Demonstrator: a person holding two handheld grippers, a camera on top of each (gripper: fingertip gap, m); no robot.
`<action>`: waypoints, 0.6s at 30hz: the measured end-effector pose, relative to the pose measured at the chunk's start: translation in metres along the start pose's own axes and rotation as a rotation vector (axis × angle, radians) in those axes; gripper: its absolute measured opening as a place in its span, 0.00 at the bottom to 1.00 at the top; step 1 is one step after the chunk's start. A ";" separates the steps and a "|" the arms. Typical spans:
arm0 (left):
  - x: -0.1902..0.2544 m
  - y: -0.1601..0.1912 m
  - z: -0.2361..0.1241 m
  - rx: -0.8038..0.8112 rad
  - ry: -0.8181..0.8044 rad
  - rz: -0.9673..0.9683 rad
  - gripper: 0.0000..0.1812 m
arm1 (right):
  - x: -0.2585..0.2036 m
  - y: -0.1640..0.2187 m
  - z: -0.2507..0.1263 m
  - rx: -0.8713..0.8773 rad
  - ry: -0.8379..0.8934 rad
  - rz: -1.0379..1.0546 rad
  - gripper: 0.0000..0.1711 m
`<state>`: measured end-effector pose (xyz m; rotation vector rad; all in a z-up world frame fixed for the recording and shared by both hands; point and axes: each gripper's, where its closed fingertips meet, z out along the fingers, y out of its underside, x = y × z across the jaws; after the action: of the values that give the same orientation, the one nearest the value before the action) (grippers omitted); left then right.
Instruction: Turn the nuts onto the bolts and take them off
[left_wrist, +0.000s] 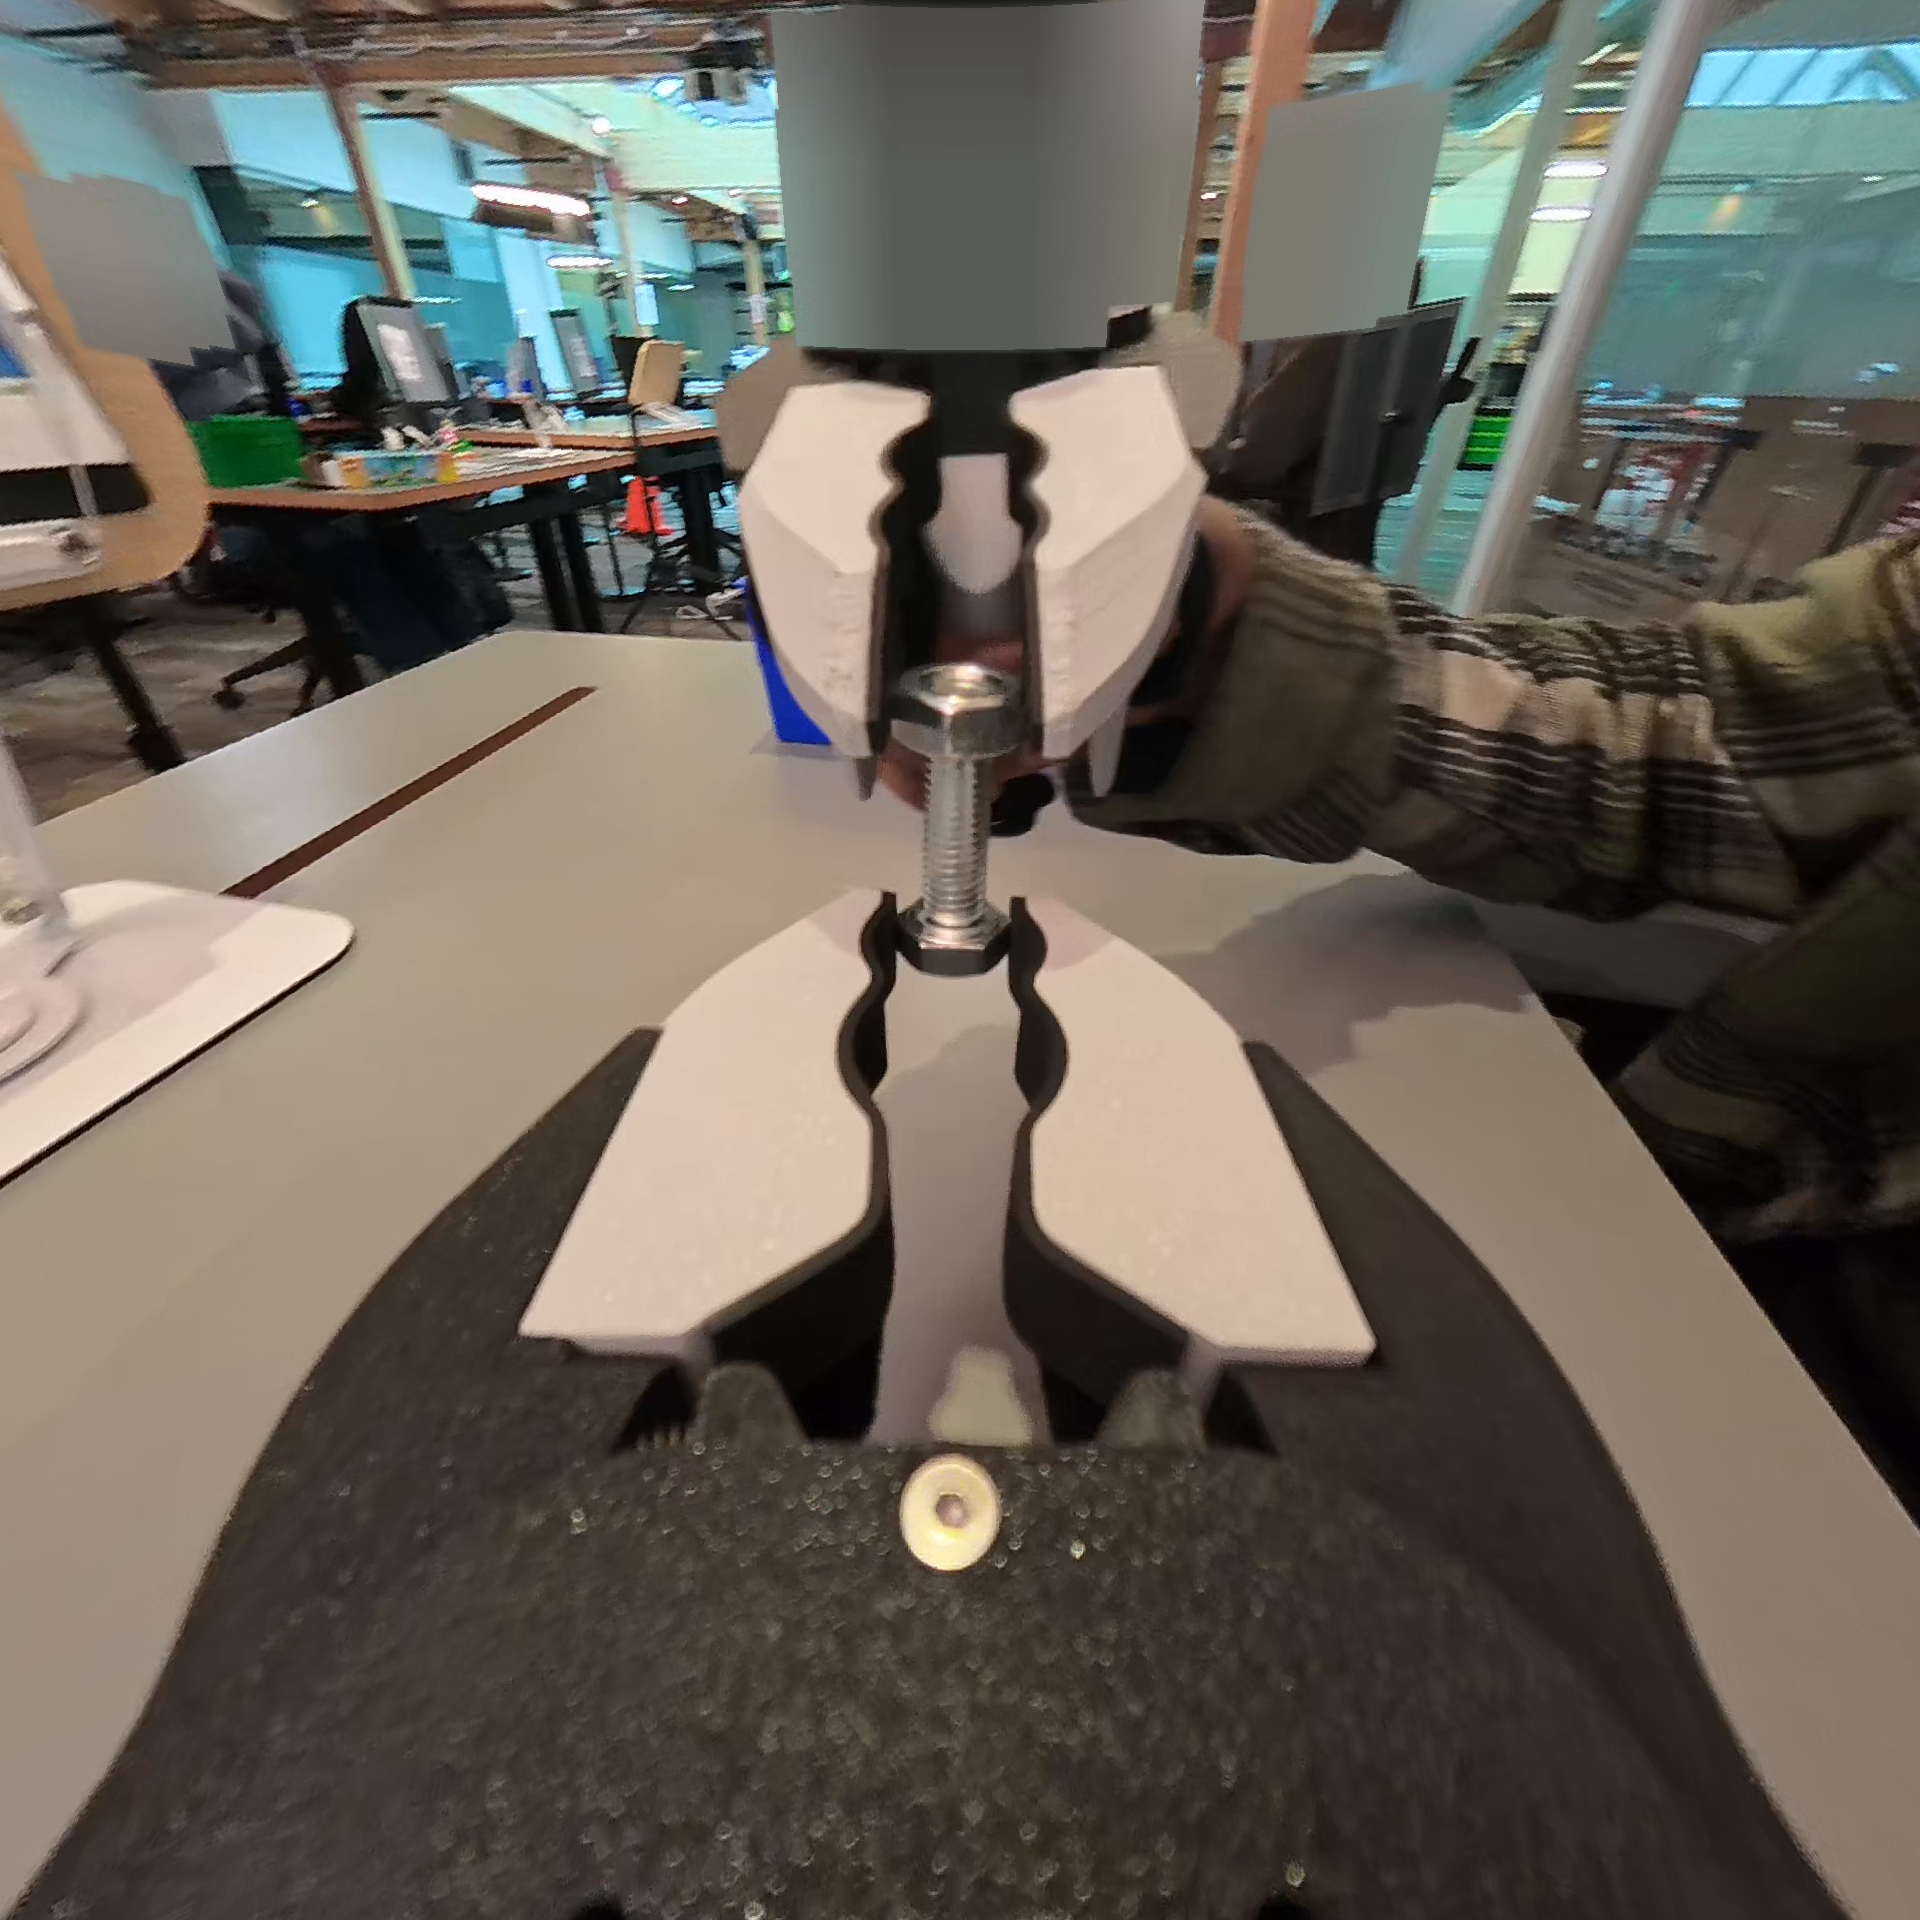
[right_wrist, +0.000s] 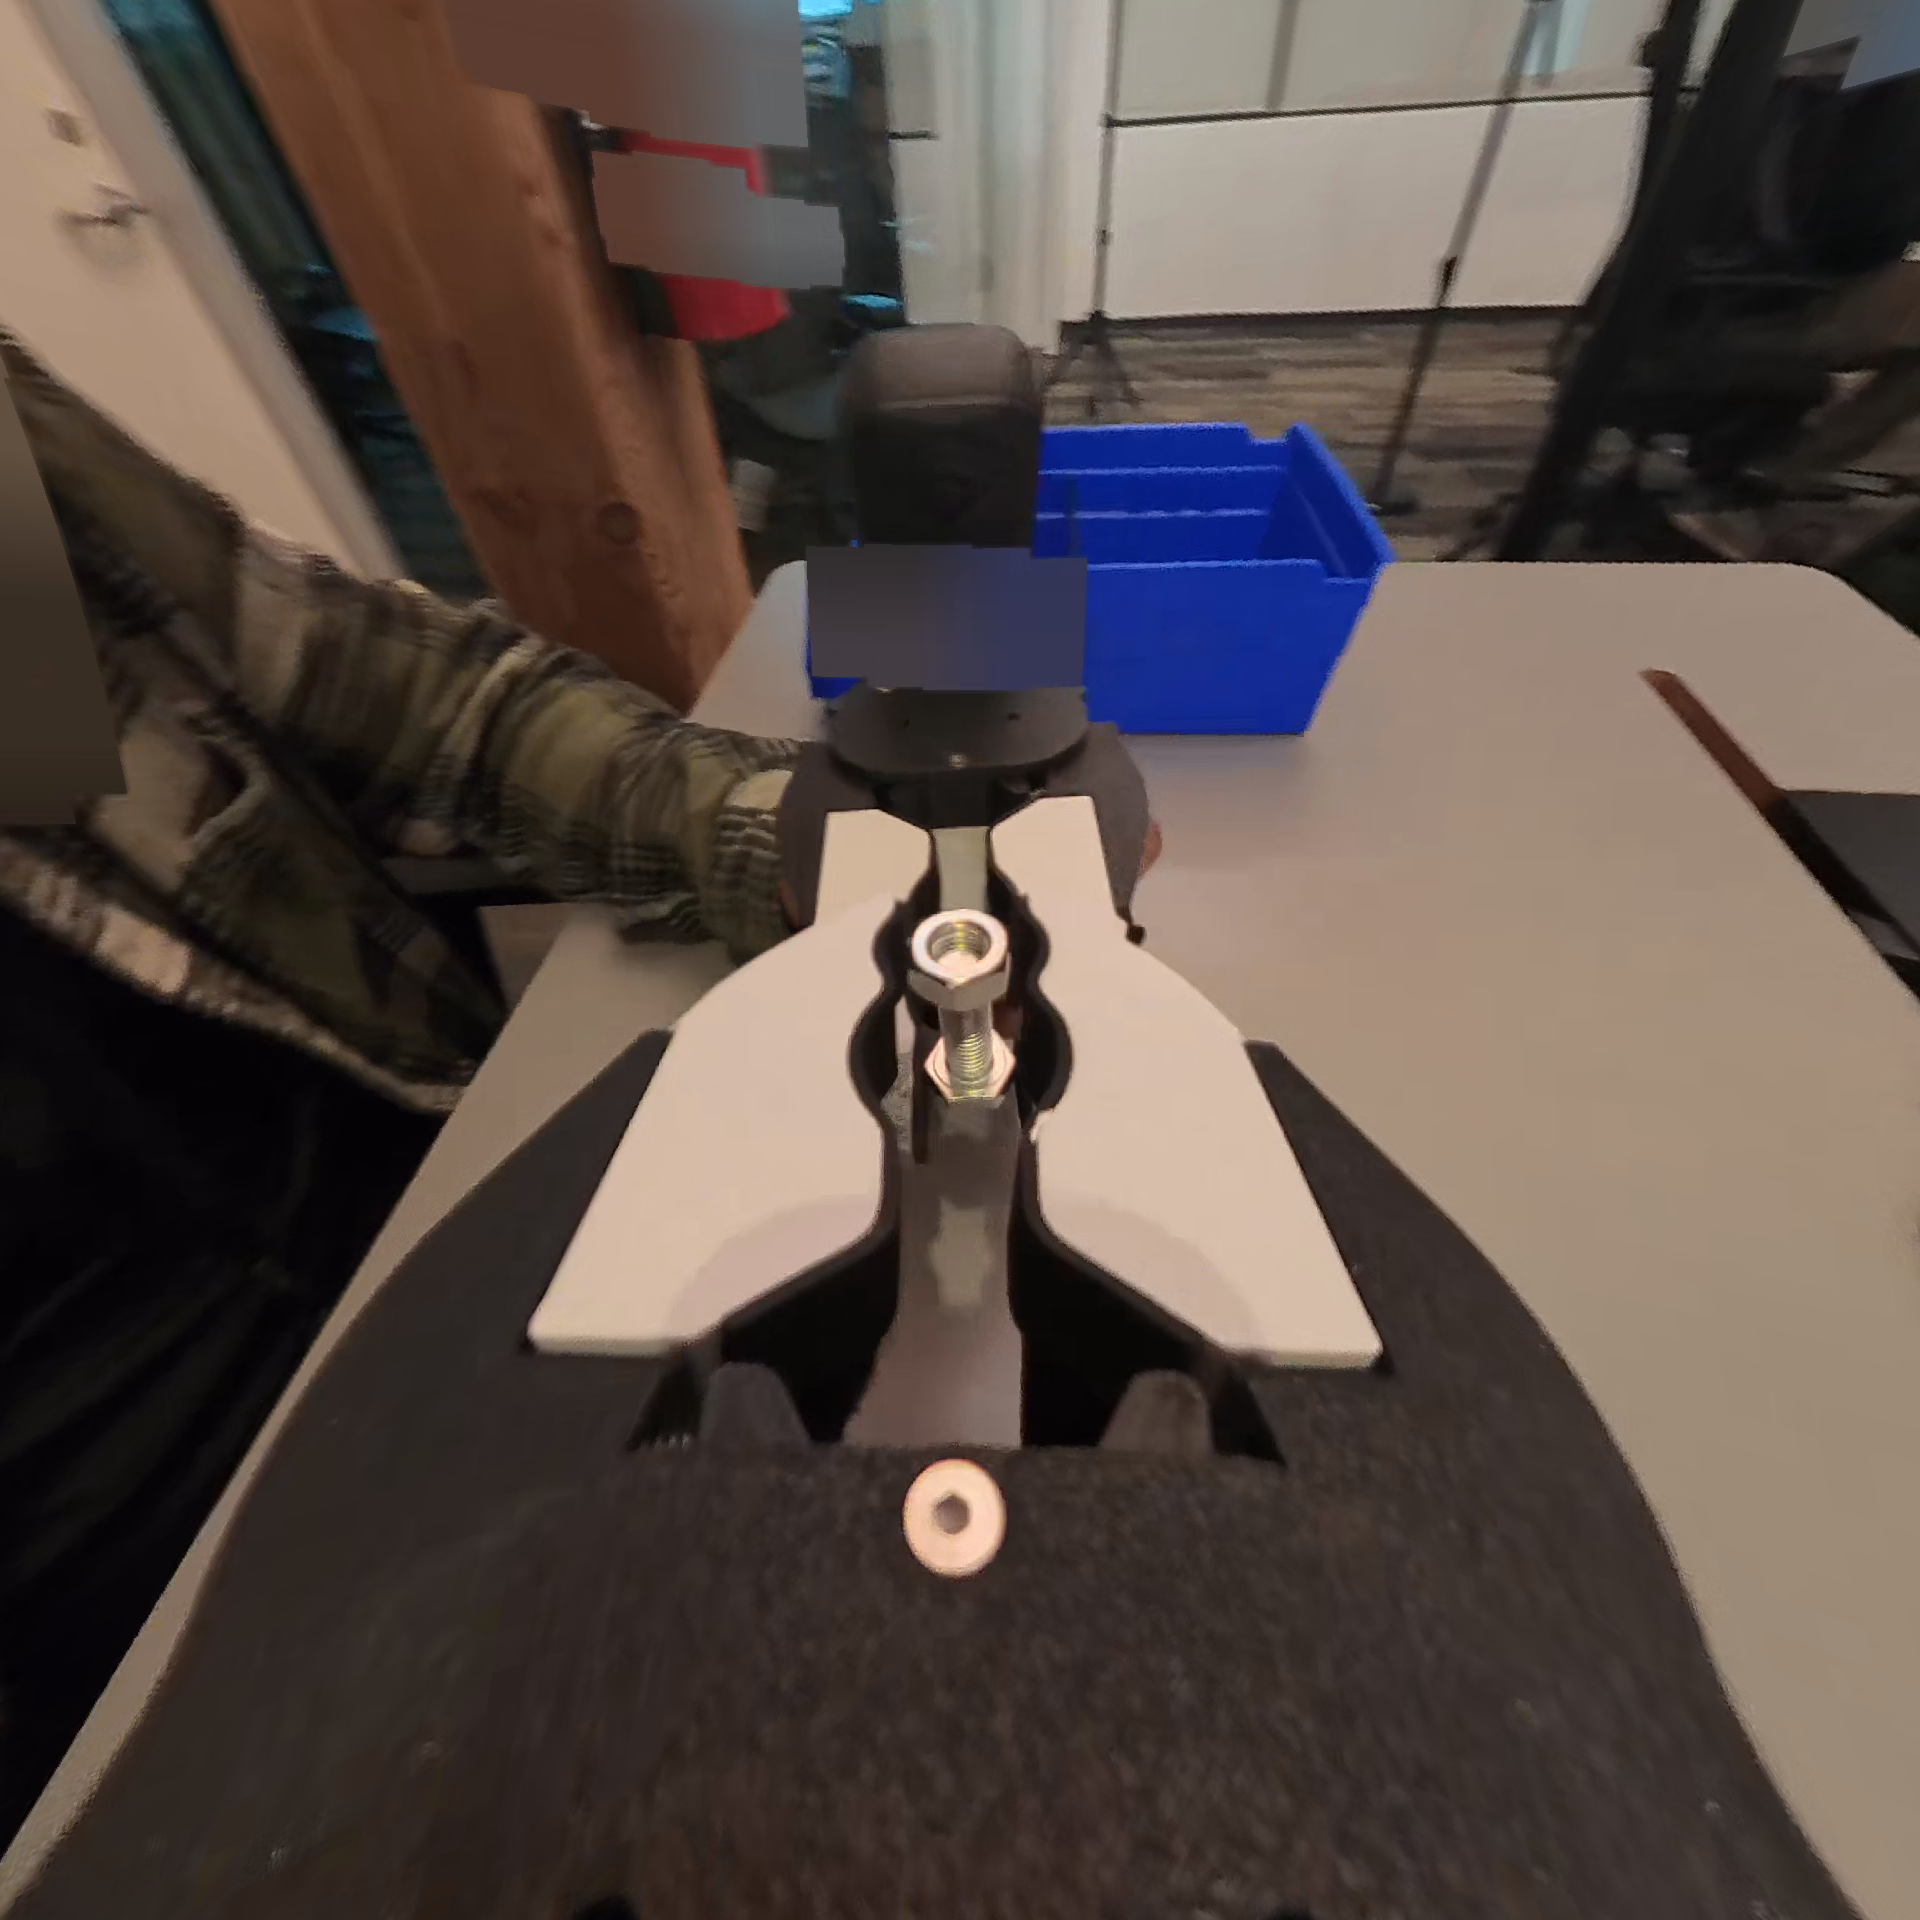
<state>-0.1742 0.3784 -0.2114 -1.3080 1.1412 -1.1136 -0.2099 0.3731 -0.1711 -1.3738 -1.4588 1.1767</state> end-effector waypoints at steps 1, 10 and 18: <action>0.002 -0.001 0.001 0.002 0.013 0.005 0.11 | -0.003 0.000 -0.001 0.008 -0.041 0.001 0.10; 0.011 0.003 0.006 -0.029 0.042 0.046 0.11 | -0.016 0.004 -0.005 0.053 -0.256 0.004 0.10; 0.000 0.011 0.008 -0.083 -0.036 0.046 0.11 | -0.007 0.010 -0.003 0.078 -0.210 0.040 0.15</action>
<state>-0.1670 0.3786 -0.2225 -1.3543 1.1958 -1.0145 -0.2034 0.3667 -0.1792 -1.2624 -1.5179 1.4240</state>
